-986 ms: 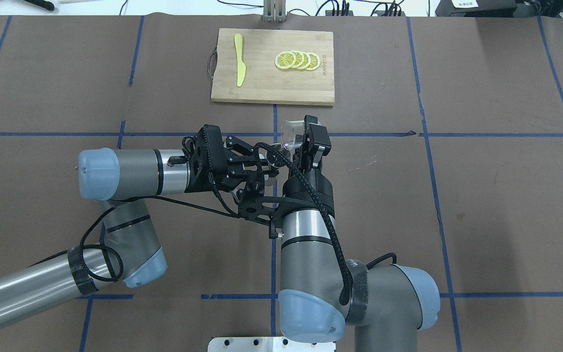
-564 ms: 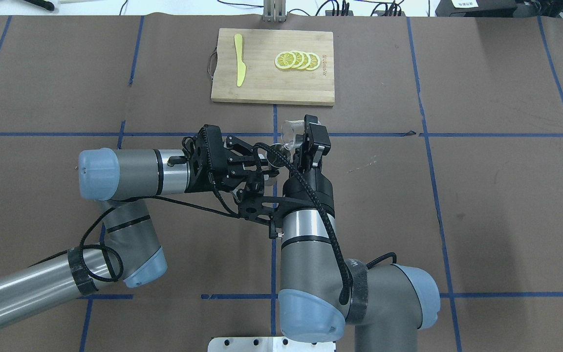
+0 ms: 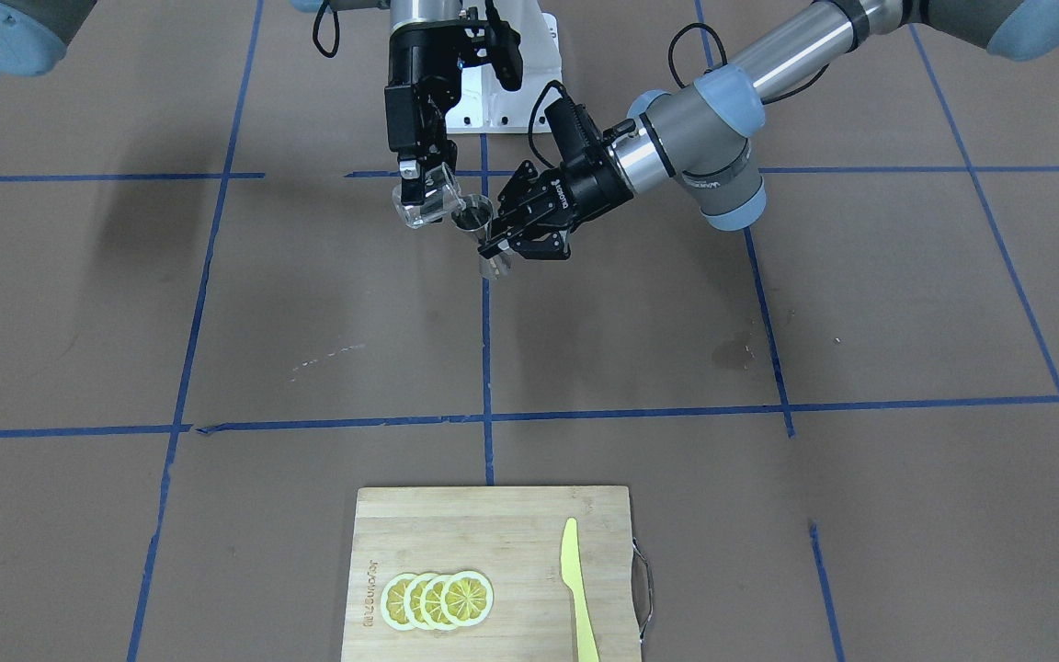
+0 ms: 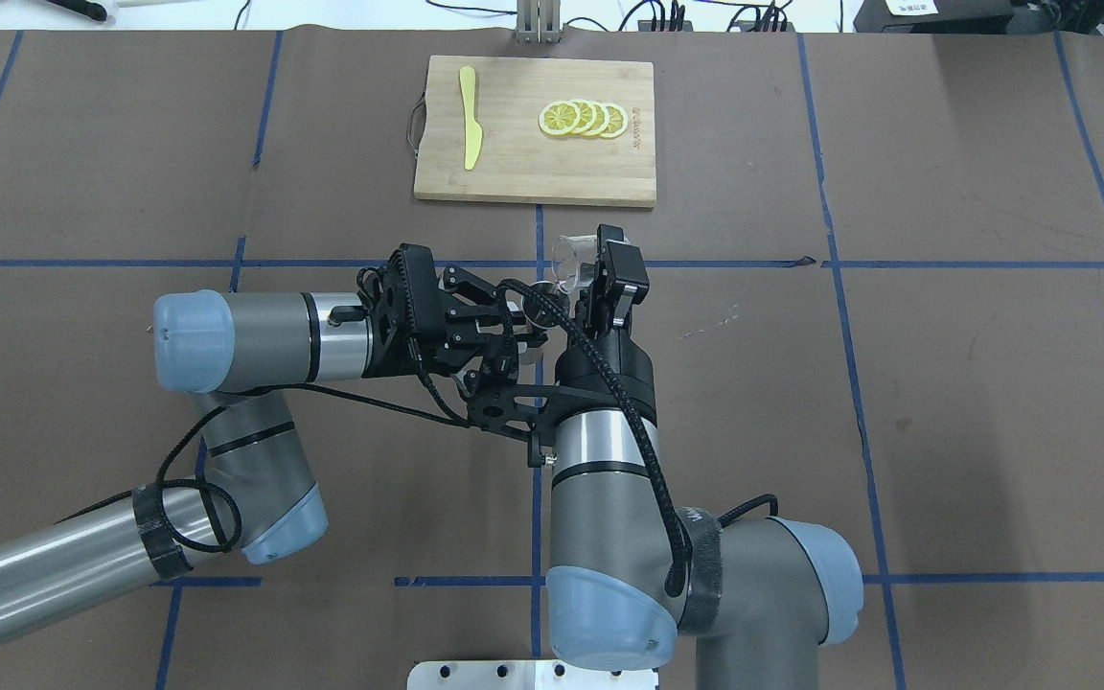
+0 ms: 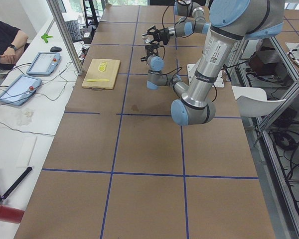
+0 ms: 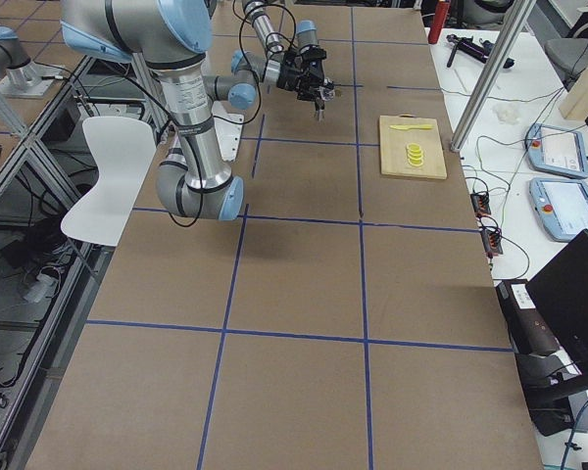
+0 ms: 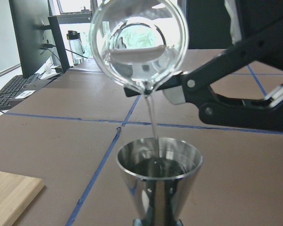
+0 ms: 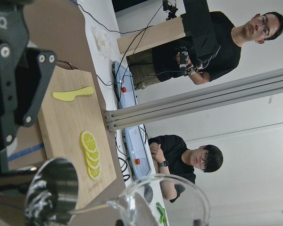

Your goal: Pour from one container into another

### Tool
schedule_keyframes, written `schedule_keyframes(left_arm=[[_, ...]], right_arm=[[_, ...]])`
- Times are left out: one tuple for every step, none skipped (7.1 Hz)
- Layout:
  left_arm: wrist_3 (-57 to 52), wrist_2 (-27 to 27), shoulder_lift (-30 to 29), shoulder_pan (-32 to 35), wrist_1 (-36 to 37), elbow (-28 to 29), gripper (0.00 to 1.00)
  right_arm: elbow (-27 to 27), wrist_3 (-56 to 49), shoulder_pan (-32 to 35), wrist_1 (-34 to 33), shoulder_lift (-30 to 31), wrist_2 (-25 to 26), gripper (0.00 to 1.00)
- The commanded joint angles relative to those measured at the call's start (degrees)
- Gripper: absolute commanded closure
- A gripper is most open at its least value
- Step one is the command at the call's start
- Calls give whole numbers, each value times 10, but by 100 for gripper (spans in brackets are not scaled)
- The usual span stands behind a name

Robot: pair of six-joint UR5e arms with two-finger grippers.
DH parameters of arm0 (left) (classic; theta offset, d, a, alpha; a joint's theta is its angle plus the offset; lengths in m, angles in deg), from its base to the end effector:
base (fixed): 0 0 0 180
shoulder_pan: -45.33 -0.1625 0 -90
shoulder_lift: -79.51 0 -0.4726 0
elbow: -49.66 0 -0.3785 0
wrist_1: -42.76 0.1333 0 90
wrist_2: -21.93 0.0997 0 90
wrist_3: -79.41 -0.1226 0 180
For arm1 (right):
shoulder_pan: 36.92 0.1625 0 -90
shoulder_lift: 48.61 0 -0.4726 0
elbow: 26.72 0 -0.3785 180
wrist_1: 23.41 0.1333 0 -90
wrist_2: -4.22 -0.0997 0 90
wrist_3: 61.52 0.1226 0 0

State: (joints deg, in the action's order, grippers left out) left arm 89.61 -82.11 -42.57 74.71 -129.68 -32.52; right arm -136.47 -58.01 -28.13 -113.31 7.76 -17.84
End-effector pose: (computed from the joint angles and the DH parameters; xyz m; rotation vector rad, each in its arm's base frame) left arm 0.5429 -0.4245 0.2777 1.4710 1.2628 0.8269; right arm -0.5393 -0.3332 0.1995 1.3452 0.2579 -0.5909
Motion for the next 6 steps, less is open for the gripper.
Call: schedule_keyframes(left_arm=[[0,0,0,0,0,0,100],[0,0,0,1,0,0,100],[0,0,0,0,0,0,100],[0,0,0,0,0,0,100],[0,0,0,0,0,0,100],[0,1,0,0,0,0,100]], right_arm=[[1,0,0,1,1,0,100],[1,1,0,1,1,0,100],[0,1,0,2,0,0,100],[0,3,0,2,0,0,100],[0,5,0,3,0,0,100],[-2,10,0,9,-1,-2,100]])
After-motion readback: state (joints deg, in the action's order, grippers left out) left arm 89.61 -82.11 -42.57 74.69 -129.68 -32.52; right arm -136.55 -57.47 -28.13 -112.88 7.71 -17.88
